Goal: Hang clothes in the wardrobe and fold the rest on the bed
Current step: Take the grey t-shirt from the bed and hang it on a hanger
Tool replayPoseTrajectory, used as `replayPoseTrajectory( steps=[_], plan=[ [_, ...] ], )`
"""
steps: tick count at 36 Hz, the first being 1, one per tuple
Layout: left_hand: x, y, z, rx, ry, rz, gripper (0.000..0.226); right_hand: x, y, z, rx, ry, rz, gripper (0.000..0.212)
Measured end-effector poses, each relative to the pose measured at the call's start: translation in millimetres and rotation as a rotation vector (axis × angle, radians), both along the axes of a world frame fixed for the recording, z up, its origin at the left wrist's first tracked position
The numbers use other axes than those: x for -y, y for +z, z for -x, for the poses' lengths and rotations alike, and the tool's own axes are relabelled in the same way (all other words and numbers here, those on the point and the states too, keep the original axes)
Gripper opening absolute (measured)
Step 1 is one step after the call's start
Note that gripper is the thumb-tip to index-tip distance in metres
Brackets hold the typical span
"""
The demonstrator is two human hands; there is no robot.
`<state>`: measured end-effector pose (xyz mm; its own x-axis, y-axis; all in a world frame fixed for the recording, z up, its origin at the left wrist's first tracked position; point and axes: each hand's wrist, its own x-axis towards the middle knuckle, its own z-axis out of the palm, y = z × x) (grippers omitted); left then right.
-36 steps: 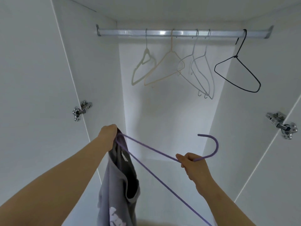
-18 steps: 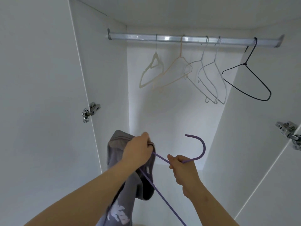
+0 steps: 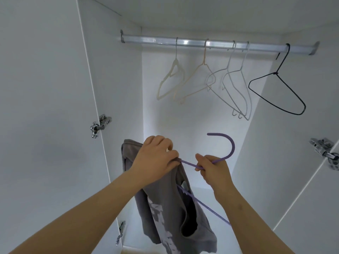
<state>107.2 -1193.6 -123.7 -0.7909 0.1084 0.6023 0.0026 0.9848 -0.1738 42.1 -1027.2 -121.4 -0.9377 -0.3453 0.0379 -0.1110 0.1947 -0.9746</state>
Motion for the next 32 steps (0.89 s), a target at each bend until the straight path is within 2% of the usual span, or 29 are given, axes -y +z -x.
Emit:
replayPoseTrajectory(
  steps=[3, 6, 8, 9, 11, 15, 17, 20, 23, 25, 28, 32],
  plan=[
    [0, 3, 5, 0.028, -0.031, -0.079, 0.040, -6, 8, 4, -0.143, 0.015, -0.040, 0.031],
    [-6, 6, 4, 0.008, -0.002, -0.157, 0.043, -8, 15, 5, -0.373, -0.071, -0.015, 0.007],
    [-10, 7, 3, -0.009, 0.019, -0.252, 0.044, -8, 13, 4, -0.500, -0.230, 0.072, 0.023],
    [-11, 7, 3, 0.005, 0.053, -0.301, 0.040, -8, 12, 2, -0.570, -0.294, 0.110, 0.024],
    [-12, 7, 5, -0.030, 0.085, -0.367, 0.033, -9, 9, -2, -0.638, -0.269, 0.107, 0.022],
    [-15, 13, 8, -0.079, 0.108, -0.418, 0.032, 2, -1, -10, -0.509, 0.173, -0.172, 0.015],
    [-16, 17, 7, -0.114, 0.103, -0.418, 0.030, 10, -5, -16, -0.444, 0.276, -0.242, 0.019],
    [-17, 23, 2, -0.120, 0.100, -0.410, 0.030, 19, -6, -21, -0.346, 0.335, -0.242, 0.031],
    [-11, 25, -3, -0.132, 0.135, -0.402, 0.029, 23, -8, -21, -0.295, 0.364, -0.180, 0.011],
    [-7, 27, -7, -0.155, 0.154, -0.435, 0.029, 25, -11, -23, -0.255, 0.397, -0.140, 0.007],
    [-5, 31, -13, -0.163, 0.166, -0.474, 0.028, 29, -14, -28, -0.193, 0.462, -0.118, 0.021],
    [-8, 36, -17, -0.140, 0.161, -0.473, 0.028, 35, -13, -33, -0.182, 0.520, -0.165, 0.023]
  ],
)
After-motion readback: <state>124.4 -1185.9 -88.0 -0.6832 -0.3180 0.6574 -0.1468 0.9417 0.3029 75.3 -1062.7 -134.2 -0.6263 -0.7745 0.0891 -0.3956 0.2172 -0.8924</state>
